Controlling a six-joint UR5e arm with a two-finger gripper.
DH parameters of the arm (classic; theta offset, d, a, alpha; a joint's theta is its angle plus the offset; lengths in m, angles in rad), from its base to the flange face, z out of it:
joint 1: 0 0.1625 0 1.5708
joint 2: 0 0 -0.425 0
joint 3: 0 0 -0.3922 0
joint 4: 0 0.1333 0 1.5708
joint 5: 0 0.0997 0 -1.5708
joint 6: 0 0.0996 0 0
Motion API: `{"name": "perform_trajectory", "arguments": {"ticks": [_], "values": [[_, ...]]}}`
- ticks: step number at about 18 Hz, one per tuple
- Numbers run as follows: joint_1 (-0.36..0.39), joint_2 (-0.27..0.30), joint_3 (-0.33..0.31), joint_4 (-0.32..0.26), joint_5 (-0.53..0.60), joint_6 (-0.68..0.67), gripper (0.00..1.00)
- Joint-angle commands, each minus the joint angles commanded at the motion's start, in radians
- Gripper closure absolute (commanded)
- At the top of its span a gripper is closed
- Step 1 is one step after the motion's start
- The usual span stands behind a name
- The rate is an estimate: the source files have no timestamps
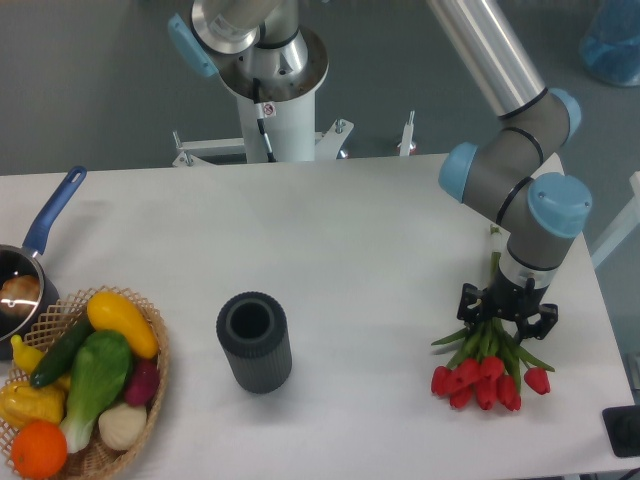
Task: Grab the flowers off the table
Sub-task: 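Lift the grasped red tulips up off the table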
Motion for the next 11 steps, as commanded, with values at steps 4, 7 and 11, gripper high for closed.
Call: {"name": "perform_trajectory", "arguments": {"ticks": [4, 7, 11], "values": [[0.015, 0.037, -0.018, 0.0, -0.075, 0.0, 1.0], [0.038, 0.089, -0.026, -0.011, -0.078, -0.008, 1.0], [0.037, 0.13, -0.012, -0.028, -0.071, -0.015, 1.0]]}}
